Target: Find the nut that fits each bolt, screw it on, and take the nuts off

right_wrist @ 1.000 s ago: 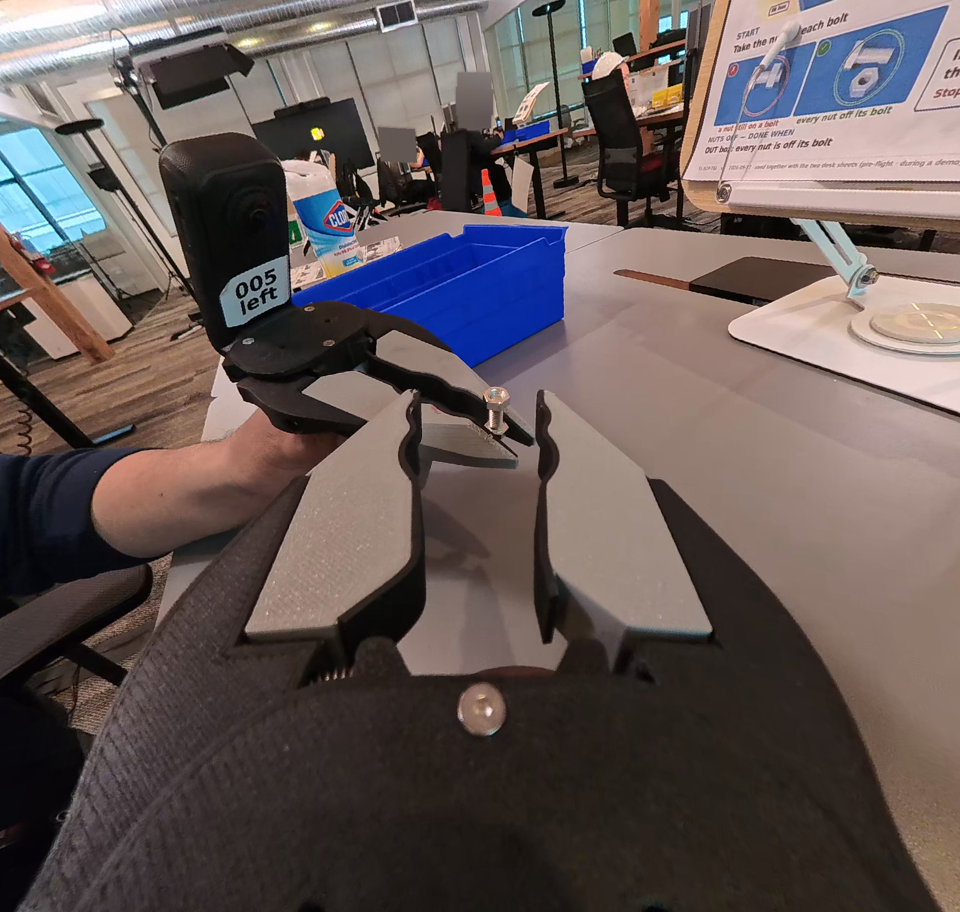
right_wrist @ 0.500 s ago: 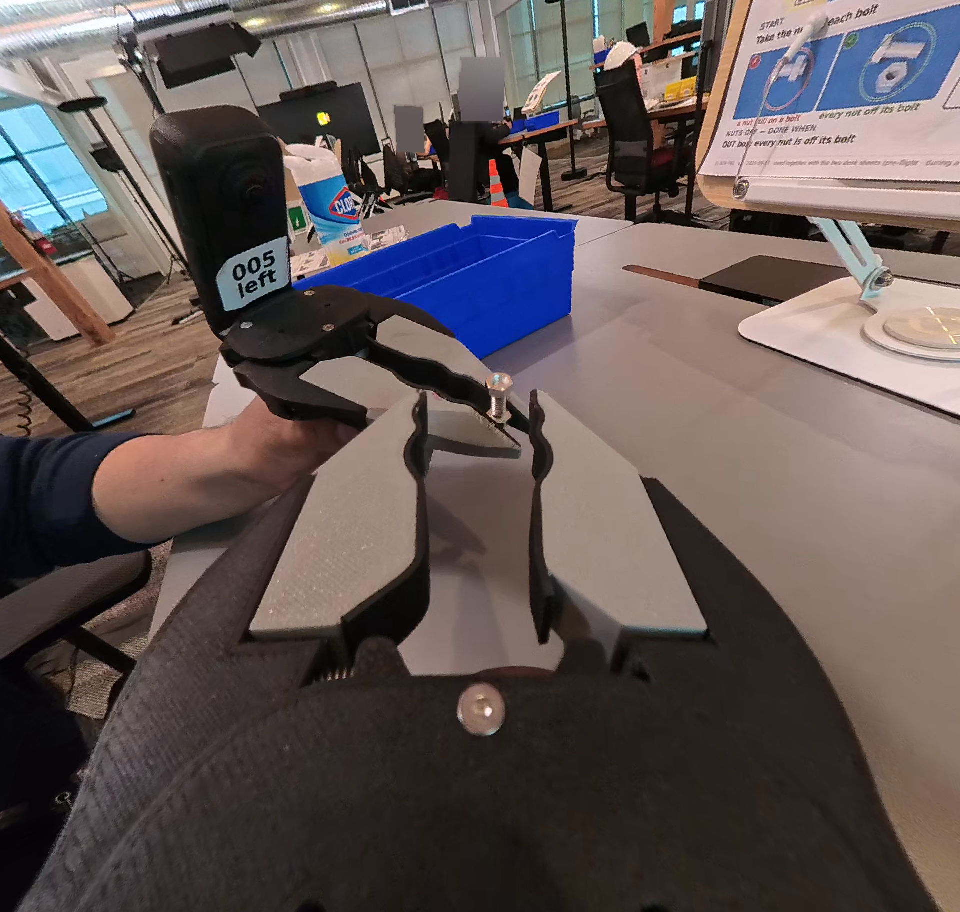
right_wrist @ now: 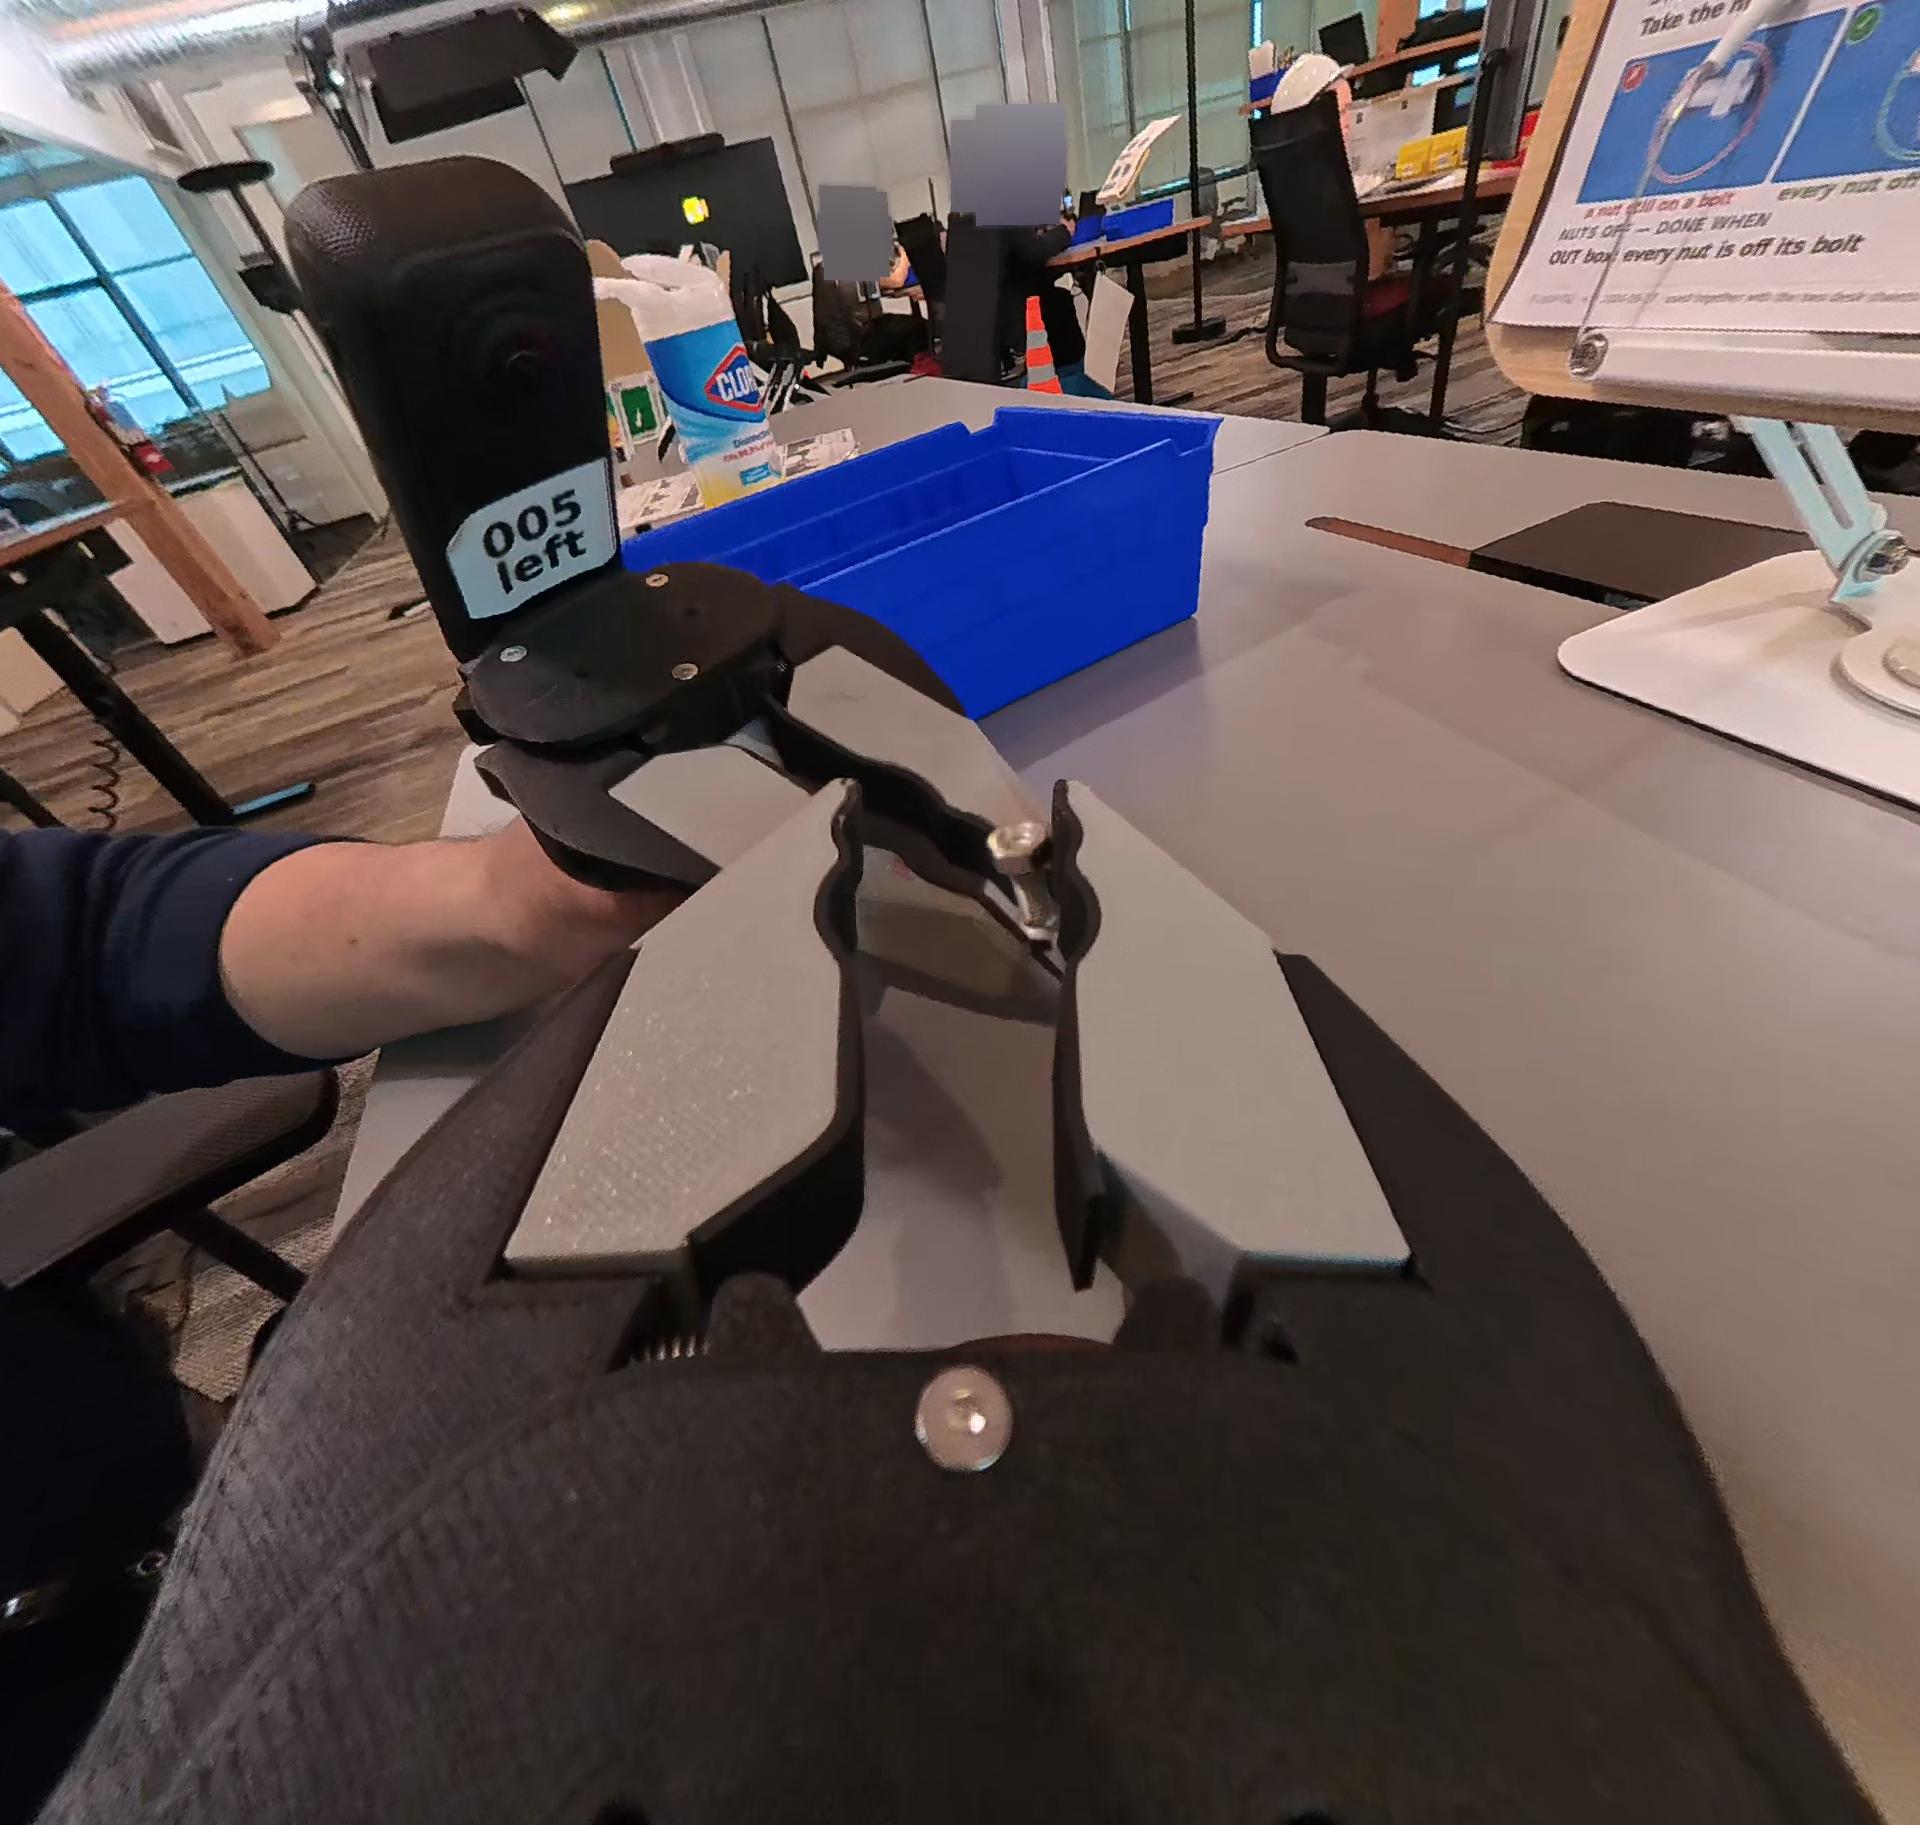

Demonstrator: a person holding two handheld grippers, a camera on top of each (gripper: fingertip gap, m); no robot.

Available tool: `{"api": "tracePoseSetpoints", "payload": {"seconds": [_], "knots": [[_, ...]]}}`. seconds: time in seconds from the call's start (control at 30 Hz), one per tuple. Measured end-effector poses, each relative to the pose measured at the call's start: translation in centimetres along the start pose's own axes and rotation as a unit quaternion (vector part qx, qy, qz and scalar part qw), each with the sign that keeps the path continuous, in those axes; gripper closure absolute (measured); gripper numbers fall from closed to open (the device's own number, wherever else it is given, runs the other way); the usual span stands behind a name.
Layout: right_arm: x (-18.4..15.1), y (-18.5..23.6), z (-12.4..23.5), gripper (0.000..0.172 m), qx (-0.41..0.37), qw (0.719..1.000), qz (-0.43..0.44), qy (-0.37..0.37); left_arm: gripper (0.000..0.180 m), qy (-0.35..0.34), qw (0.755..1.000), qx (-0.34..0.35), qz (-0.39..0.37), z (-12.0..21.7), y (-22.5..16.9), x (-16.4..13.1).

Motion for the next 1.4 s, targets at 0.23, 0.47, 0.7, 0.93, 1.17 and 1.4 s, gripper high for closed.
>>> {"api": "tracePoseSetpoints", "payload": {"seconds": [0.23, 0.47, 0.7, 0.93, 1.17, 1.4], "knots": [[0.1, -0.4, 0.3, 0.137, -0.013, 1.0, -0.002, -0.002, 0.172, 0.0, 1.0, 0.005, -0.003, 0.2, 0.1, 0.1], [0.3, -0.8, 0.7, 0.143, -0.028, 1.0, 0.005, -0.004, 0.172, 0.002, 1.0, 0.022, 0.013, 0.7, 1.0, 0.2], [0.1, -0.8, 0.6, 0.143, -0.028, 1.0, 0.007, 0.0, 0.172, 0.005, 1.0, 0.021, 0.008, 0.6, 0.8, 0.1], [0.3, -0.9, 0.8, 0.142, -0.03, 1.0, 0.004, -0.004, 0.172, 0.001, 1.0, 0.021, 0.013, 0.7, 1.0, 0.2], [0.2, -0.9, 0.7, 0.141, -0.03, 1.0, 0.002, -0.003, 0.172, 0.004, 1.0, 0.018, 0.012, 0.5, 0.8, 0.0], [0.3, -0.9, 0.8, 0.141, -0.031, 1.0, 0.002, -0.005, 0.172, 0.002, 1.0, 0.02, 0.014, 0.6, 0.9, 0.1]]}}
Point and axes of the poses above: each gripper's, where its closed fingertips meet, z back along the fingers, x out of its top, y = z × x across the jaws, the point moved 6 cm from there along z, back along the fingers, and after that the axes turned 5 degrees about z, right-handed, at the moved point
